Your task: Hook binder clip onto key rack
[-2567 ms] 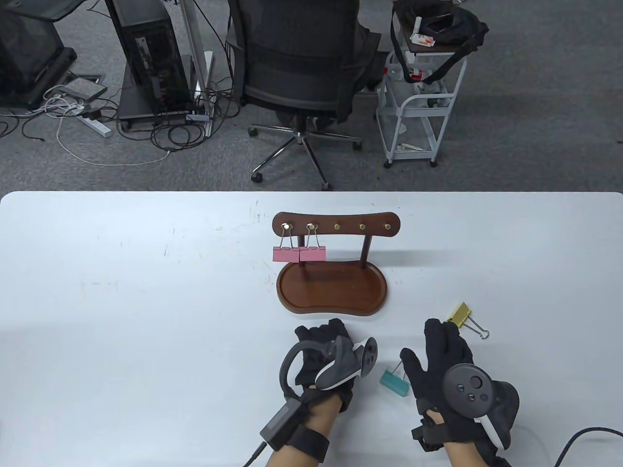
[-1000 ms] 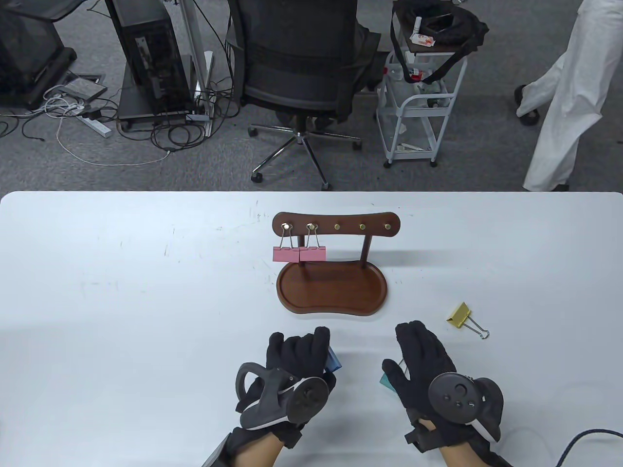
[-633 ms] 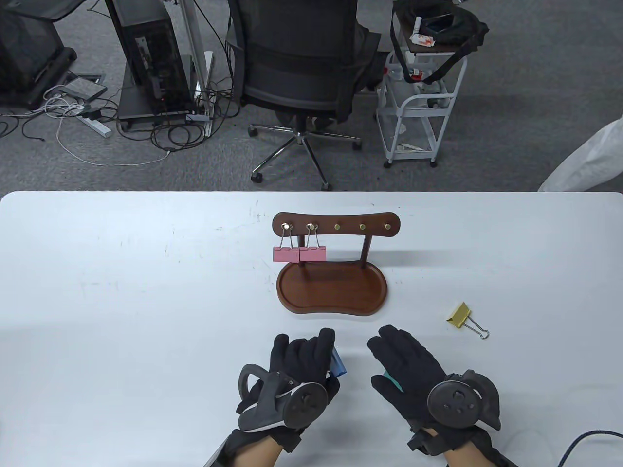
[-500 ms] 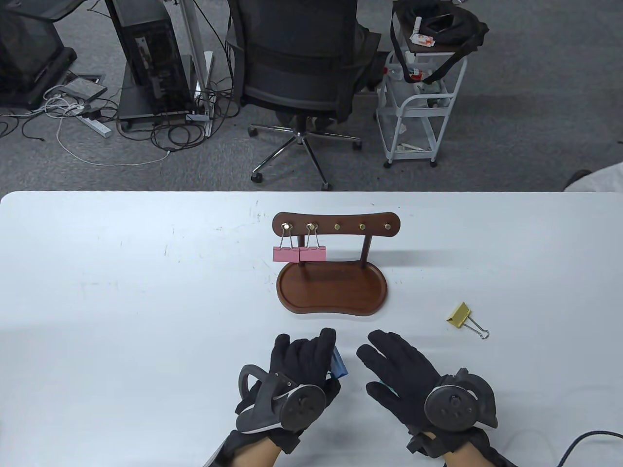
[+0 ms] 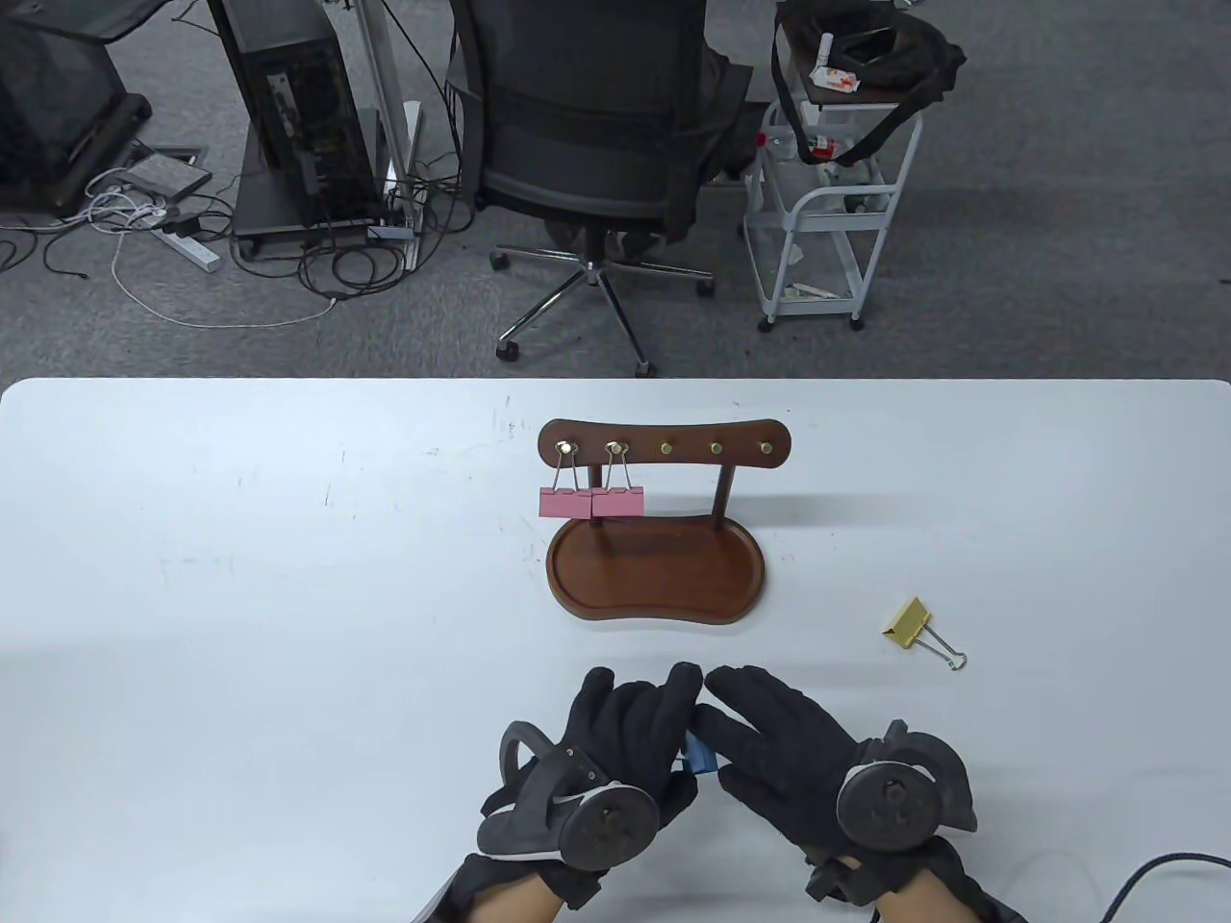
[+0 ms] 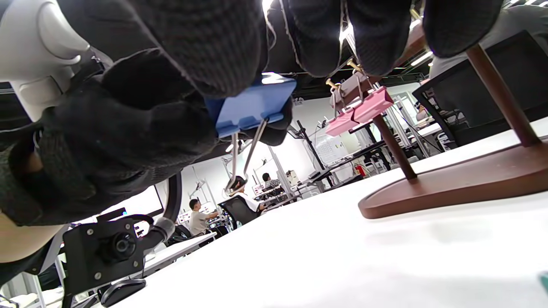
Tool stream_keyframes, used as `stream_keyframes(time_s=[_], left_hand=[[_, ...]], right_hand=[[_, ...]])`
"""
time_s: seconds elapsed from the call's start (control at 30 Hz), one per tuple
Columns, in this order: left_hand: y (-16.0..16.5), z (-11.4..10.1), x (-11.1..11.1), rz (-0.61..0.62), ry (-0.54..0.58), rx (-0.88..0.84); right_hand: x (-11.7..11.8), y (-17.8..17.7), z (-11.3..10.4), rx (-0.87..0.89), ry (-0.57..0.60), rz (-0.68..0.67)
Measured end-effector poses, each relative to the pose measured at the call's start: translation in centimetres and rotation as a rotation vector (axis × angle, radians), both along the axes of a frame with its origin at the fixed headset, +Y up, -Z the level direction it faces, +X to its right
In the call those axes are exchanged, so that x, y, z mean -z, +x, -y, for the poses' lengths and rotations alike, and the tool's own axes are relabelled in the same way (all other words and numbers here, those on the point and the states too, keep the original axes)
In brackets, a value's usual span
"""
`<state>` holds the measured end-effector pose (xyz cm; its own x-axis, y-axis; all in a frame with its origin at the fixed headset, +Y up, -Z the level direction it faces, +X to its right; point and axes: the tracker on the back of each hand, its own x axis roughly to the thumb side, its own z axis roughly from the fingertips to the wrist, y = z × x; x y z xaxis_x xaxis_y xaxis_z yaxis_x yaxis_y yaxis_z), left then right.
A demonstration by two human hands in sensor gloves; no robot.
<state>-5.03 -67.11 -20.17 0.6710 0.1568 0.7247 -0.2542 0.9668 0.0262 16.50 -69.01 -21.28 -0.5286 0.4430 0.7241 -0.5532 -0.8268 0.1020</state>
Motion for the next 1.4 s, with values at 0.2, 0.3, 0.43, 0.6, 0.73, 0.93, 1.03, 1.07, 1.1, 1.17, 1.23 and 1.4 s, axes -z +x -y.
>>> stream_keyframes(time_s=[0.2, 0.3, 0.43, 0.6, 0.73, 0.93, 1.03, 1.07, 1.1, 1.17, 1.23, 1.4], left_hand=[[0.1, 0.0, -0.1, 0.020, 0.010, 0.016], [0.1, 0.0, -0.1, 0.028, 0.006, 0.009], [0.1, 0.0, -0.1, 0.037, 0.000, 0.011], [0.1, 0.0, -0.2, 0.031, 0.019, 0.001], [-0.2, -0.1, -0.2, -0.009, 0.054, -0.016], [-0.8, 0.1, 0.3, -0.126, 0.092, -0.015], [-1.1, 0.4, 0.6, -0.157, 0.080, -0.040], [-1.1, 0.3, 0.5, -0.182, 0.099, -0.046], [-1.3, 0.2, 0.4, -0.196, 0.113, -0.038], [-1.5, -0.1, 0.3, -0.243, 0.134, -0.040], [-1.7, -0.2, 0.3, -0.270, 0.132, -0.042], [-2.1, 0.0, 0.6, -0.328, 0.107, -0.038]], right_hand=[[-0.2, -0.5, 0.0, -0.012, 0.014, -0.031], [-0.3, -0.6, 0.0, -0.017, 0.015, -0.040], [-0.3, -0.7, 0.0, -0.037, 0.018, -0.048], [-0.5, -1.0, -0.4, -0.042, 0.092, -0.033], [-0.3, -1.2, -0.9, -0.038, 0.135, -0.004], [0.4, -0.7, -1.9, -0.012, 0.170, 0.123], [0.9, -0.6, -2.3, -0.037, 0.171, 0.168], [1.0, -0.7, -2.5, -0.044, 0.183, 0.193], [1.2, -0.6, -2.8, -0.055, 0.188, 0.219], [1.6, -0.5, -3.3, -0.036, 0.196, 0.263], [2.0, -0.3, -4.0, -0.023, 0.198, 0.301], [3.3, -0.3, -5.8, 0.030, 0.210, 0.413]])
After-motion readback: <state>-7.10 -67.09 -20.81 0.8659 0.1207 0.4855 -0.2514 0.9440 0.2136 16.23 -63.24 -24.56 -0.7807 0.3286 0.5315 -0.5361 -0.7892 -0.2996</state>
